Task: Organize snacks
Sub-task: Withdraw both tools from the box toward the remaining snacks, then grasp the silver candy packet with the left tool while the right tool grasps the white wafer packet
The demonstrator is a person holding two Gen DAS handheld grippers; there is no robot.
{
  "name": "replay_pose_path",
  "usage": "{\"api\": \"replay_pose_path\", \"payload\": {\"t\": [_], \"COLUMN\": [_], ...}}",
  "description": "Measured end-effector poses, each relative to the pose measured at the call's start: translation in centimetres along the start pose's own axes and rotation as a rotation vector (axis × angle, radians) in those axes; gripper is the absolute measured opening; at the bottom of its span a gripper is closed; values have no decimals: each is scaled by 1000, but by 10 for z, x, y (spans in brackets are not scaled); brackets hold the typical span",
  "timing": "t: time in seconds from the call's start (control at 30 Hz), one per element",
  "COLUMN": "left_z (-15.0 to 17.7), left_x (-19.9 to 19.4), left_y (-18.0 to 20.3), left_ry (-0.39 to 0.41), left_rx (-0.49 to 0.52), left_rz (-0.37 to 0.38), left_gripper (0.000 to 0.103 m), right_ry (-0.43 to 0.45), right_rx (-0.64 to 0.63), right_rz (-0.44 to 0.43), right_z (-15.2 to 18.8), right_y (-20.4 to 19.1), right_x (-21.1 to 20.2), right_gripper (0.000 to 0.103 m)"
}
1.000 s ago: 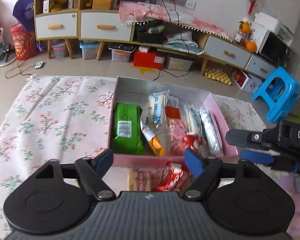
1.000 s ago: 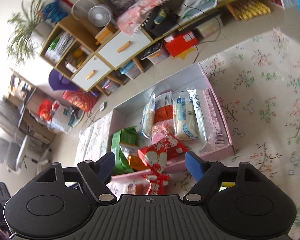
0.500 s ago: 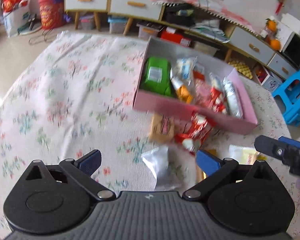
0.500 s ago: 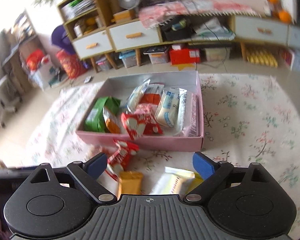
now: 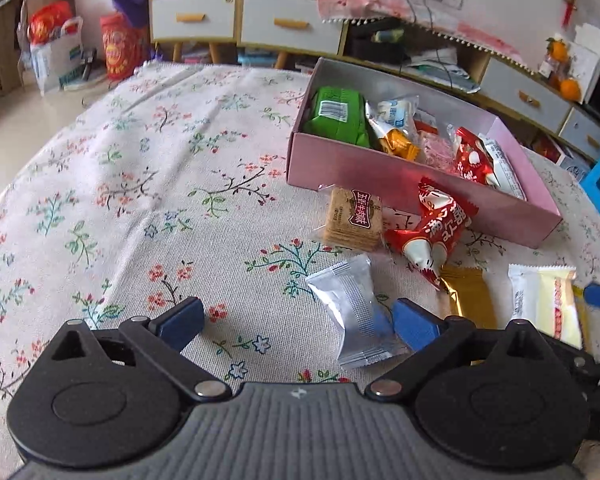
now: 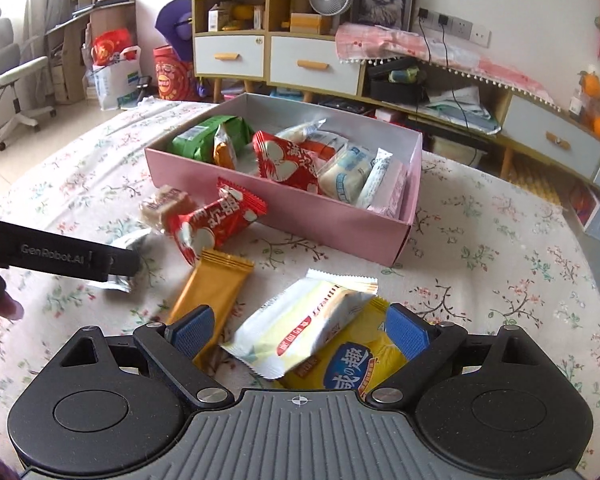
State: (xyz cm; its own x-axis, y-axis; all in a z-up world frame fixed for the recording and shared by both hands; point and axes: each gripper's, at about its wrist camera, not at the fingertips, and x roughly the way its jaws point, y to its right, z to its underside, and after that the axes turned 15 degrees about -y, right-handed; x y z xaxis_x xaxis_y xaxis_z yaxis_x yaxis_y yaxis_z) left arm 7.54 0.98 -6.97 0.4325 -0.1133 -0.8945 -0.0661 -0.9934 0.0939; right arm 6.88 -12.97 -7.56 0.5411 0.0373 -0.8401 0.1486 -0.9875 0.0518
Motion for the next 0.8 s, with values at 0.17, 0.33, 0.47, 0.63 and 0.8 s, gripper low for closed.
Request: {"api": "replay_pose_path", "payload": {"t": [0.17,0.33,0.47,0.63,0.8], "left_z": [3,4,3,0,-3], "left_x": [1,4,2,1,0], "left_y": [4,9,9,8,1], "left_ry": [35,65,78,81,73], "left_rx": [30,45,54,78,78], "left_rz": [-35,-82,-80,-62,-49], "left_gripper": [98,93,78,58,37], "right_ry": [5,27,47,40,58], "right_rx": [-34,-68,-88,-94,-99], "right_rz": [16,14,24,46,61], "right_z": [0,2,4,6,7], "right_y": [-4,-7,-8,-2,2], "right_x": [7,11,11,17,14], "right_gripper": [94,94,94,94,92]}}
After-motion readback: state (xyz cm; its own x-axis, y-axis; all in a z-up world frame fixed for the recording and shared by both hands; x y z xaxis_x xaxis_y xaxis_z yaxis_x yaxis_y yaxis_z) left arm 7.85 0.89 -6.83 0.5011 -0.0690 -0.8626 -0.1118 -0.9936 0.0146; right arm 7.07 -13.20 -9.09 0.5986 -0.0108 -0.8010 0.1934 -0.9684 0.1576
